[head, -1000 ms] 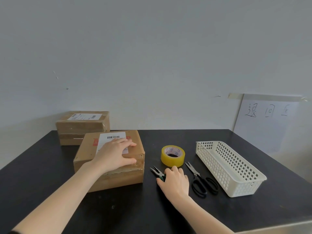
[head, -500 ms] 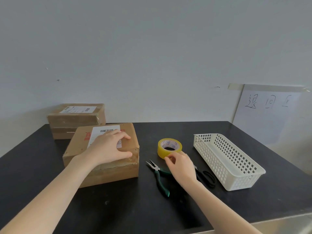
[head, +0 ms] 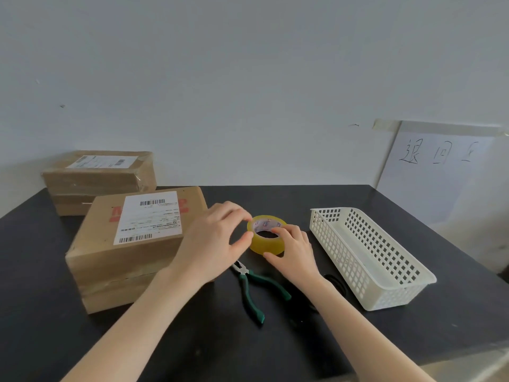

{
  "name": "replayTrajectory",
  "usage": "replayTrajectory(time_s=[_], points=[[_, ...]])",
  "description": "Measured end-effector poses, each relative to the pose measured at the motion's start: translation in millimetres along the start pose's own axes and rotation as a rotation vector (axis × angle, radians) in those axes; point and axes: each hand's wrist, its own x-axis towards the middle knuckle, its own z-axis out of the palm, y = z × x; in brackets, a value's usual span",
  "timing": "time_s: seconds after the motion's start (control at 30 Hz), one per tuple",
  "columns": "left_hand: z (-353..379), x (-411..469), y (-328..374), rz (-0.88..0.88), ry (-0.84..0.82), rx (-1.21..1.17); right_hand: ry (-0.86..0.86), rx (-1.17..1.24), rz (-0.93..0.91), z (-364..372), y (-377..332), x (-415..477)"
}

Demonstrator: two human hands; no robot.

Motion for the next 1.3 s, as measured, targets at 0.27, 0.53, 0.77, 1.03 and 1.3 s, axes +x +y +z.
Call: replayTrajectory(time_s=[0.27, 0.53, 0.77, 1.03, 1.3], points=[[51.8, 4.7, 10.5, 0.034, -0.147, -0.004, -0.022, -0.008, -0.026, 2.6, 4.1, 13.0], [89.1, 9.0, 0.0, -0.130, -0.229, -0.094, -0.147, 0.058, 0.041, 1.4, 11.1, 18.7], [103.2, 14.6, -13.4, -0.260, -0.336, -0.090, -0.179, 0.121, 0.074, 3.9, 17.3, 24.3], [108.8, 22.1, -13.7, -0.456, -0.400, -0.080, -0.119, 0.202, 0.058, 2.6, 21.2, 24.6], [105.0, 21.8, -13.6, -0.387, -0.374, -0.144, -0.094, 0.293, 0.040, -3.6, 25.1, 22.1]])
